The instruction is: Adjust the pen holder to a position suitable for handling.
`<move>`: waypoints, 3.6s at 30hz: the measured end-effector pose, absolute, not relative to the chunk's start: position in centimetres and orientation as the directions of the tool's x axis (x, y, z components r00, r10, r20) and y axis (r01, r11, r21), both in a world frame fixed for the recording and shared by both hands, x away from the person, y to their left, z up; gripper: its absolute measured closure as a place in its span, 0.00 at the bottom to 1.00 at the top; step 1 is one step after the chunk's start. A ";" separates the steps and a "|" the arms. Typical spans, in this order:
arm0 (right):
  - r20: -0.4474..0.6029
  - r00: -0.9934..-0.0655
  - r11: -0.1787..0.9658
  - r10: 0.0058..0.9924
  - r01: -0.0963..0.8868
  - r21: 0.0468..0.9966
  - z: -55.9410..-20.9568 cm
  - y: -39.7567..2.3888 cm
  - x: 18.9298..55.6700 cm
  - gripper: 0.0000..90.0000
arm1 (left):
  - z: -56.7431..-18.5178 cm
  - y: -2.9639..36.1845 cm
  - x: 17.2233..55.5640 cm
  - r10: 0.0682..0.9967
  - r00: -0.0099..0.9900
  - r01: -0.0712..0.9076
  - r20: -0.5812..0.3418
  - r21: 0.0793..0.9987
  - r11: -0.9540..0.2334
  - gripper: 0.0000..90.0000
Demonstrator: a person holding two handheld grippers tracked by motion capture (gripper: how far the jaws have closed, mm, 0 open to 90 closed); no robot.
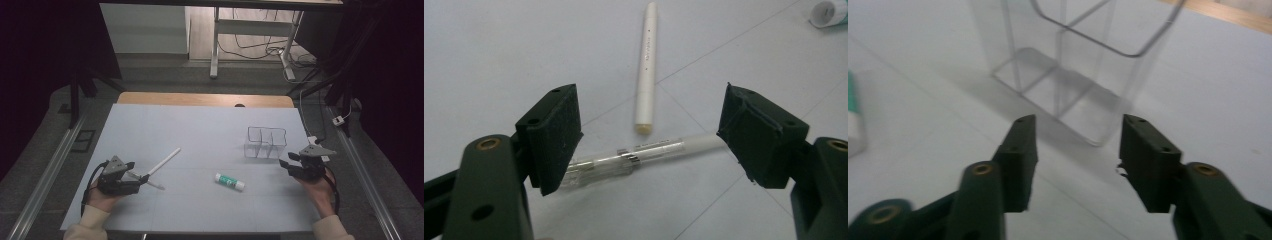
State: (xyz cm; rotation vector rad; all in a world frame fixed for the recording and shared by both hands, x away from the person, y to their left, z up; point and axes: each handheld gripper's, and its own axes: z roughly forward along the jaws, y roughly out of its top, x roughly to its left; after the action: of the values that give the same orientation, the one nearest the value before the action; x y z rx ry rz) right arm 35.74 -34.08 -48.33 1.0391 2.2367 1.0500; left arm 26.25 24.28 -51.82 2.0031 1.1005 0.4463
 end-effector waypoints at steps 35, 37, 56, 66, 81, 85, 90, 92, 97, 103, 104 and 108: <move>-0.064 -0.491 0.366 0.869 0.551 0.750 -49.5 -34.7 42.3 0.99 | -51.8 24.2 26.3 0.826 0.561 0.547 -0.057 0.774 -0.319 0.29; -0.062 -0.495 0.367 0.867 0.550 0.750 -49.5 -34.6 42.3 0.99 | -51.8 24.2 26.3 0.825 0.562 0.546 -0.056 0.774 -0.320 0.28; -0.056 -0.518 0.381 0.854 0.548 0.745 -49.8 -33.8 42.4 0.99 | -51.8 24.4 26.2 0.828 0.558 0.546 -0.055 0.775 -0.317 0.29; -0.053 -0.508 0.372 0.860 0.551 0.747 -49.9 -33.6 42.4 0.99 | -51.9 24.3 26.2 0.826 0.561 0.547 -0.050 0.772 -0.324 0.29; -0.050 -0.529 0.381 0.847 0.541 0.750 -49.6 -32.0 42.4 0.99 | -51.9 24.1 26.2 0.822 0.569 0.546 -0.041 0.765 -0.340 0.29; -0.046 -0.537 0.385 0.842 0.539 0.749 -49.5 -31.5 42.4 0.99 | -51.9 24.1 26.2 0.822 0.567 0.547 -0.042 0.766 -0.338 0.29; -0.047 -0.553 0.396 0.832 0.532 0.748 -49.5 -30.7 42.4 0.99 | -51.9 24.1 26.2 0.821 0.569 0.545 -0.039 0.766 -0.342 0.29; -0.046 -0.559 0.399 0.828 0.529 0.749 -49.5 -30.4 42.4 0.99 | -51.9 24.1 26.2 0.821 0.570 0.545 -0.038 0.765 -0.343 0.29; -0.056 -0.574 0.414 0.817 0.517 0.749 -49.4 -29.6 42.3 0.99 | -51.9 24.0 26.2 0.820 0.571 0.545 -0.037 0.764 -0.346 0.29; -0.059 -0.583 0.423 0.810 0.512 0.747 -49.5 -28.7 42.5 0.99 | -52.0 24.0 26.2 0.819 0.572 0.546 -0.037 0.763 -0.347 0.29; -0.057 -0.585 0.422 0.809 0.510 0.750 -49.6 -28.5 42.5 0.99 | -52.0 24.0 26.2 0.819 0.572 0.546 -0.036 0.762 -0.348 0.29; -0.067 -0.597 0.442 0.799 0.508 0.740 -49.7 -27.8 42.5 0.99 | -52.0 24.0 26.2 0.819 0.573 0.545 -0.035 0.762 -0.349 0.29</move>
State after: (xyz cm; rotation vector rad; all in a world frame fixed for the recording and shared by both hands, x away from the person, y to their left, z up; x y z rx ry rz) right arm 42.52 -27.80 -49.72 1.1047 2.2893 0.9695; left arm 26.18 24.01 -51.97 2.0464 1.0865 0.4598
